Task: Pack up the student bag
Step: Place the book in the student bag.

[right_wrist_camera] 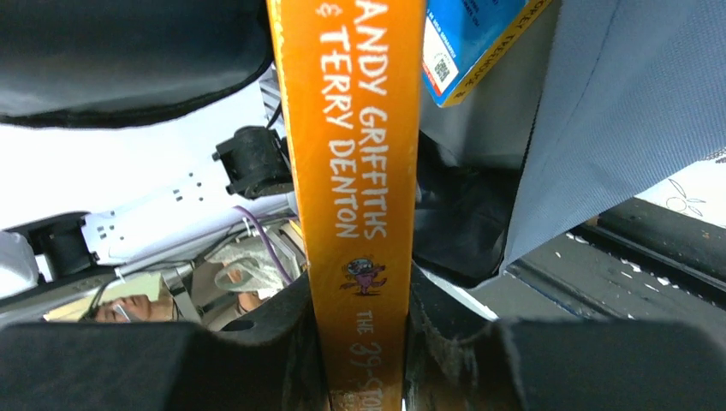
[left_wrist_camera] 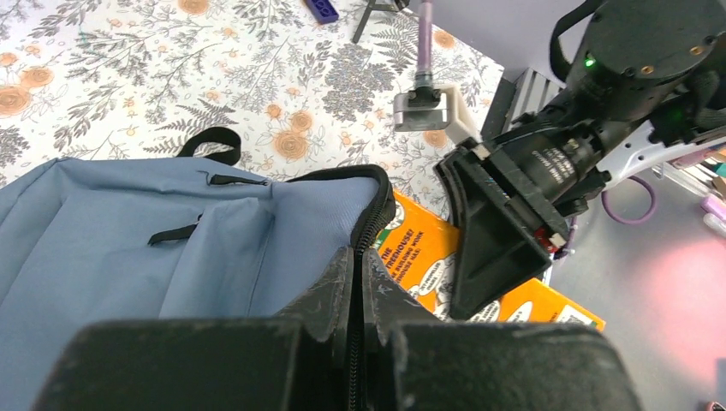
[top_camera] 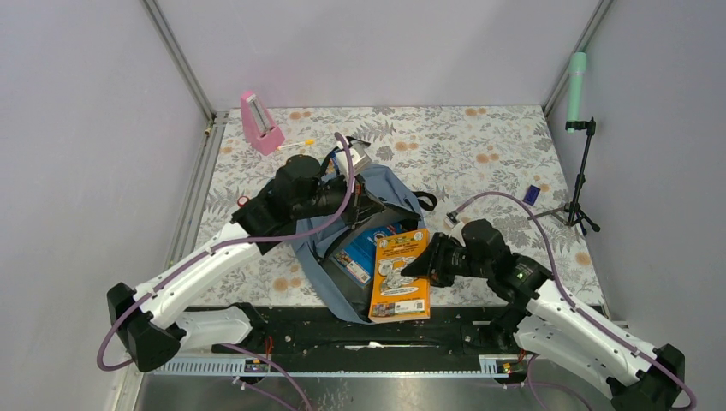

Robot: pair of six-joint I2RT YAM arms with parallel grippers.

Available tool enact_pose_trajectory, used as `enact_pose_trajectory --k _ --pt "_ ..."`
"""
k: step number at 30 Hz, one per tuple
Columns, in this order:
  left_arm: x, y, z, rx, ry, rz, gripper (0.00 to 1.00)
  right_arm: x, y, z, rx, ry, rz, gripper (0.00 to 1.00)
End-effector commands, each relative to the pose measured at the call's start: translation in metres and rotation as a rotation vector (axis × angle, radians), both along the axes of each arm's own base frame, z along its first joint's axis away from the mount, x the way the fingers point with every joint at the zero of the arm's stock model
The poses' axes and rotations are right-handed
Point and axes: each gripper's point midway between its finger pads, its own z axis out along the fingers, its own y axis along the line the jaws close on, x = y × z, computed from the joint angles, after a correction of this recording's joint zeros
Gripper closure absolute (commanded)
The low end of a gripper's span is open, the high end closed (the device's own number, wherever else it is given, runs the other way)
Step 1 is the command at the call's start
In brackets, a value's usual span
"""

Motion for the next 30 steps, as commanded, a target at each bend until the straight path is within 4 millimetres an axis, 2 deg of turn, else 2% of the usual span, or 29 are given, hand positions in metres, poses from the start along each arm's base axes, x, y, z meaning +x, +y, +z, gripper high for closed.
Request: enact_pose_trajectory --k 1,4,8,12,14,17,22,25,30 --pt "-0.011 -0.007 0.051 -0.170 -0.120 -0.080 1.00 0.023 0.015 0.019 0.115 -0.050 -0.117 1.00" --pt "-0.015 -0.007 0.050 -0.175 -0.117 -0.094 1.00 0.036 0.016 0.019 0.141 -0.068 -0.193 1.00" --pt "-0.015 -0.006 0.045 -0.161 -0.110 -0.090 1.00 0.050 0.022 0.048 0.193 -0.138 -0.236 1.00" --pt "-0.017 -0.006 0.044 -0.165 -0.104 -0.097 1.00 0.066 0.027 0.061 0.209 -0.189 -0.285 1.00" --pt "-0.018 -0.005 0.044 -0.167 -0.102 -0.098 1.00 0.072 0.032 0.055 0.230 -0.181 -0.308 1.00" --pt "-0.019 -0.004 0.043 -0.167 -0.105 -0.097 1.00 0.084 0.032 0.033 0.194 -0.147 -0.369 1.00" --pt "-0.019 -0.003 0.044 -0.167 -0.111 -0.095 1.00 0.104 0.026 0.017 0.123 -0.215 -0.468 1.00" --pt "-0.020 -0.003 0.043 -0.167 -0.107 -0.098 1.00 0.108 0.029 0.011 0.078 -0.250 -0.488 1.00" --pt "-0.022 -0.003 0.044 -0.172 -0.105 -0.105 1.00 0.107 0.047 -0.006 0.038 -0.263 -0.488 1.00"
